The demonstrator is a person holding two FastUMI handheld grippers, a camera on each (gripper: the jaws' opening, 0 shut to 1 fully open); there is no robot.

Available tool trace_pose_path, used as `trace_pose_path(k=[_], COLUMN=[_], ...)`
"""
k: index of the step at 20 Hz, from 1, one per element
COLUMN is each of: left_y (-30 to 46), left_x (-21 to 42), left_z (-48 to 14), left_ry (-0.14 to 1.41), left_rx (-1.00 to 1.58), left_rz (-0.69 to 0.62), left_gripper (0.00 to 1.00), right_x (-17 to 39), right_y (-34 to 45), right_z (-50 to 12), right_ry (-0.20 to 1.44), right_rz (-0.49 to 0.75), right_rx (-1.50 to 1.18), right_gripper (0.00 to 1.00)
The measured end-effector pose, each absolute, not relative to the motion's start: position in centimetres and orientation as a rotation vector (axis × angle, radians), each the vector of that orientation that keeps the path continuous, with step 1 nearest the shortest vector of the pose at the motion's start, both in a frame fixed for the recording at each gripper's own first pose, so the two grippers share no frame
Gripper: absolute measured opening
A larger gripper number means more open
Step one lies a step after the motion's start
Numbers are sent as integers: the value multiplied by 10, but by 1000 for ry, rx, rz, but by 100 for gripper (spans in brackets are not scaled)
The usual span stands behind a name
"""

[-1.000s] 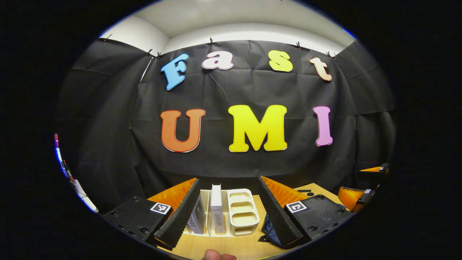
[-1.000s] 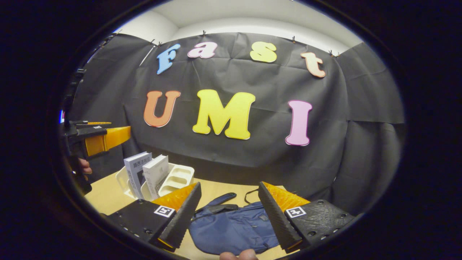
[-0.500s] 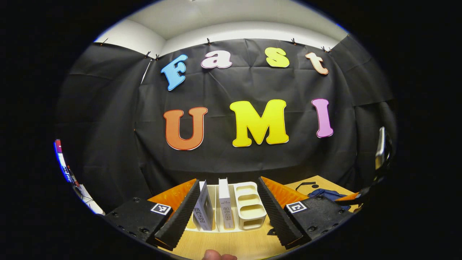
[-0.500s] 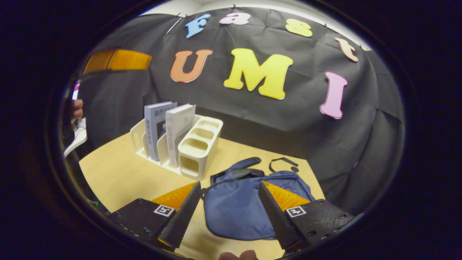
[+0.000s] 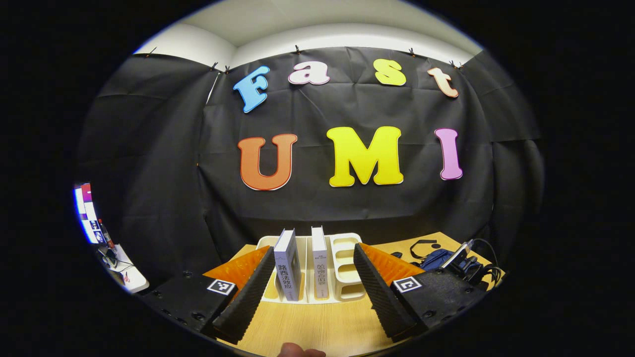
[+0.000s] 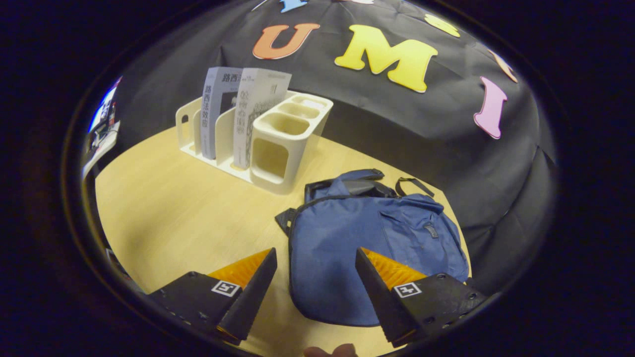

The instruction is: Open the schoolbag, grab two books from the bookshelf and put them into the schoolbag.

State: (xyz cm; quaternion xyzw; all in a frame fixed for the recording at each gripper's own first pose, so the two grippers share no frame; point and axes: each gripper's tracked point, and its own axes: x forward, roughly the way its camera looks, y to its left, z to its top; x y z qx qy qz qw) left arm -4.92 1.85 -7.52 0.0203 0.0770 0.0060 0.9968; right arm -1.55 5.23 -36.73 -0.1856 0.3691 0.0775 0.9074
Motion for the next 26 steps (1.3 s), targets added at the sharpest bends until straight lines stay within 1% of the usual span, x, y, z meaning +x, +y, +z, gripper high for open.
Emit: trace_pose_path(k=[3, 5, 6, 7, 11, 14, 15, 18, 19, 21, 22, 24, 25, 26], left_y=[25, 27, 27, 27, 28, 28, 26, 23, 22, 20, 18, 16, 14, 14], left_x=[-51, -49, -48, -47, -44, -41, -40, -36, -35, -35, -34, -31, -30, -29], left_z=[-77, -79, -79, -80, -80, -83, -84, -87, -87, -87, -87, -89, -89, -91], left_ry=[164, 169, 171, 174, 181, 189, 194, 199, 200, 200, 199, 200, 204, 208], left_rx=[43, 45, 45, 44, 41, 35, 30, 13, 11, 9, 8, 3, -2, -8], left_rz=[28, 33, 34, 33, 37, 43, 43, 42, 42, 42, 40, 38, 36, 35], left_gripper=[99, 99, 100, 100, 99, 99, 99, 99, 99, 99, 99, 99, 99, 99], right_x=[-12, -14, -14, -12, -6, -6, -5, -2, 1, 4, 5, 7, 10, 8], right_y=[45, 49, 48, 47, 35, 37, 38, 42, 40, 33, 31, 23, 22, 21], right_z=[-383, -392, -395, -397, -403, -399, -395, -379, -375, -367, -368, -361, -364, -361], right_ry=[791, 815, 818, 821, 836, 856, 852, 825, 820, 815, 832, 847, 858, 874], right_rz=[129, 132, 131, 128, 91, 109, 114, 123, 119, 105, 113, 113, 126, 140], right_rx=[-416, -419, -432, -445, -455, -419, -412, -401, -398, -380, -362, -339, -321, -304], right_gripper=[96, 96, 98, 96, 96, 88, 82, 46, 40, 17, 8, 8, 0, 0])
